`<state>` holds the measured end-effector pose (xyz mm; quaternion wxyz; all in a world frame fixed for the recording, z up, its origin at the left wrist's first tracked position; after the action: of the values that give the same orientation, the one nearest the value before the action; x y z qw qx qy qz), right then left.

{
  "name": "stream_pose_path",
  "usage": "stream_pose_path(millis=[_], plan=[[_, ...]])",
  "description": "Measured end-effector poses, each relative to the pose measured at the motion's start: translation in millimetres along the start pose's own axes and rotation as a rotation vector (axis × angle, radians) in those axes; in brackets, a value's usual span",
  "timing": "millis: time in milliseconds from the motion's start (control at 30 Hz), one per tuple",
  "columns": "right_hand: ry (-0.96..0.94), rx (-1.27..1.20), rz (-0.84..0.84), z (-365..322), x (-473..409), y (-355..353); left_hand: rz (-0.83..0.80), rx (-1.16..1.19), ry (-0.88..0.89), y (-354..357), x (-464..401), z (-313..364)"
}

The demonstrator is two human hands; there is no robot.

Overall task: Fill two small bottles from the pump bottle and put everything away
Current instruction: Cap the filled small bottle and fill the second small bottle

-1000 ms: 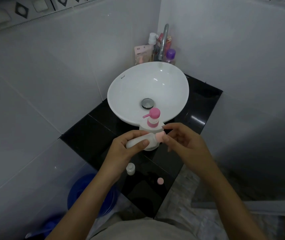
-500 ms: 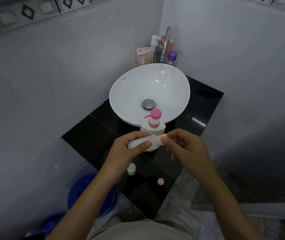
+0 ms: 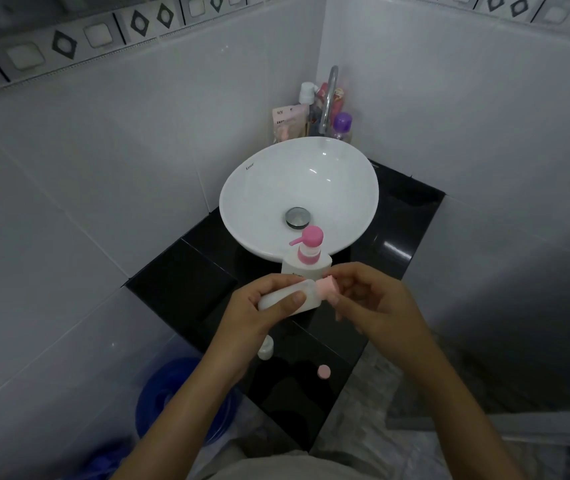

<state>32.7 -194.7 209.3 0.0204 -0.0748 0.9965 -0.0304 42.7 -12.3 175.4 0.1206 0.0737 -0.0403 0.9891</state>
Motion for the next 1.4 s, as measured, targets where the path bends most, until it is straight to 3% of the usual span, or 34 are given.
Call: stream_pose_path(millis=[100,267,400,533,667,800,967,1200,1400], plan=[[0.042,0.048,0.107,0,-2,4,-0.018,-0.001,0.001,1,1,0],[0.005,-0.051,-0.018,-4,1,-3,-0.009,-0.002,-0.007,1,1,-1],[0.045,0.036,0.080,-3,-1,2,-0.014,-0.006,-0.005,0,1,-1],[0.006,0.000,-0.009,-5,1,-1,-0.007,0.012,0.000,0,1,0],[0.037,0.066,0.090,-1,0,3,-0.008,0.000,0.015,0,0,2],[0.016,-0.040,0.006,-4,1,1,-0.009,0.016,0.012,0,0,3],[0.049,-0.035,0.081,0,-1,2,-0.013,0.007,0.006,3,0,3],[0.042,-0.045,0.016,-1,1,0,0.020,0.038,0.011,3,-1,3],[0.055,-0.099,0.139,7,3,8,0.098,0.066,0.029,11,0,-1]])
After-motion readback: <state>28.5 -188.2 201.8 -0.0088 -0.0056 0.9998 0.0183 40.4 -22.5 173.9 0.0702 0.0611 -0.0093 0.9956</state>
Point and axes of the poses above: each hand's wrist, its own x-axis away from the middle knuckle, its own y-axis out of the palm, z = x × y, the point moved 1 cm from there along -x, towards the middle knuckle, and after that the axes turned 11 degrees about -x, right-handed, at the moved point
